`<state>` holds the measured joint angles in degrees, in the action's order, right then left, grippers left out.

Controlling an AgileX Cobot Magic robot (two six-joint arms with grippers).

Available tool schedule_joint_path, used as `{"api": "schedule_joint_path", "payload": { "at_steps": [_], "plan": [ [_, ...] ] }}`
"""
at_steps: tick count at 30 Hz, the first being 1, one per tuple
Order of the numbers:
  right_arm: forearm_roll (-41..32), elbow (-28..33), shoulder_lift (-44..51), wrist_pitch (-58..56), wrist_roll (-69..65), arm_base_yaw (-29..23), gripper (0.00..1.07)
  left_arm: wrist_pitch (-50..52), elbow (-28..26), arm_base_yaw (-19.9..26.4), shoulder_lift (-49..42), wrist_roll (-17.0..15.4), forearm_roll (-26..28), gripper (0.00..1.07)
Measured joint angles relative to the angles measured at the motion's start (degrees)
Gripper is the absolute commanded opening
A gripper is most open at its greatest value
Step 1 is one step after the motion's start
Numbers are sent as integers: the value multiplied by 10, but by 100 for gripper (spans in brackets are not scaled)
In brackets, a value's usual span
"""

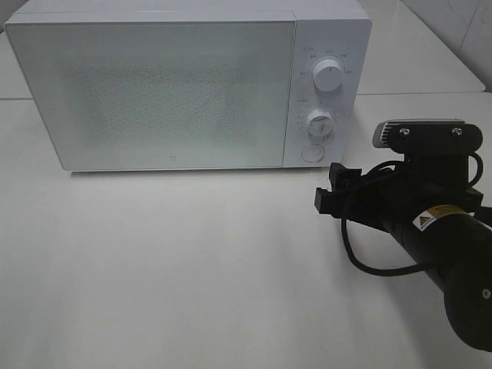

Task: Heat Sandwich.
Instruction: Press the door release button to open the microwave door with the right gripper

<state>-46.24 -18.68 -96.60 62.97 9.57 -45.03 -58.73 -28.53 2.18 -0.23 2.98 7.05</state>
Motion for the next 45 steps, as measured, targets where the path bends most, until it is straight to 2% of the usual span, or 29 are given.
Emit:
{"api": "schedule_joint_path", "payload": {
  "at_steps": [4,10,12,13,16,17,18,21,25,26,29,30,31,34,45],
  "plan": [
    [-1,0,0,2,-86,0,76,0,0,0,0,0,0,103],
    [-1,0,0,2,-336,0,76,0,0,0,0,0,0,103],
    [-1,0,0,2,-370,0,76,0,0,0,0,0,0,103],
    [-2,0,0,2,-448,0,76,0,0,0,0,0,0,103],
    [-2,0,0,2,-573,0,75,0,0,0,0,0,0,103],
    [-2,0,0,2,-573,0,75,0,0,0,0,0,0,103],
    [-2,0,0,2,-638,0,74,0,0,0,0,0,0,103],
    [-2,0,0,2,-696,0,70,0,0,0,0,0,0,103],
    [-2,0,0,-3,-778,0,54,0,0,0,0,0,0,103],
    [-2,0,0,-3,-778,0,54,0,0,0,0,0,0,103],
    [-7,0,0,-29,-809,0,32,0,0,0,0,0,0,103],
    [-7,0,0,-29,-809,0,32,0,0,0,0,0,0,103],
    [-9,0,0,-36,-822,0,18,0,0,0,0,0,0,103],
    [-10,0,0,-42,-838,0,0,0,0,0,0,0,0,103],
    [-12,0,0,-50,-863,0,0,0,0,0,0,0,0,103]
  ]
}}
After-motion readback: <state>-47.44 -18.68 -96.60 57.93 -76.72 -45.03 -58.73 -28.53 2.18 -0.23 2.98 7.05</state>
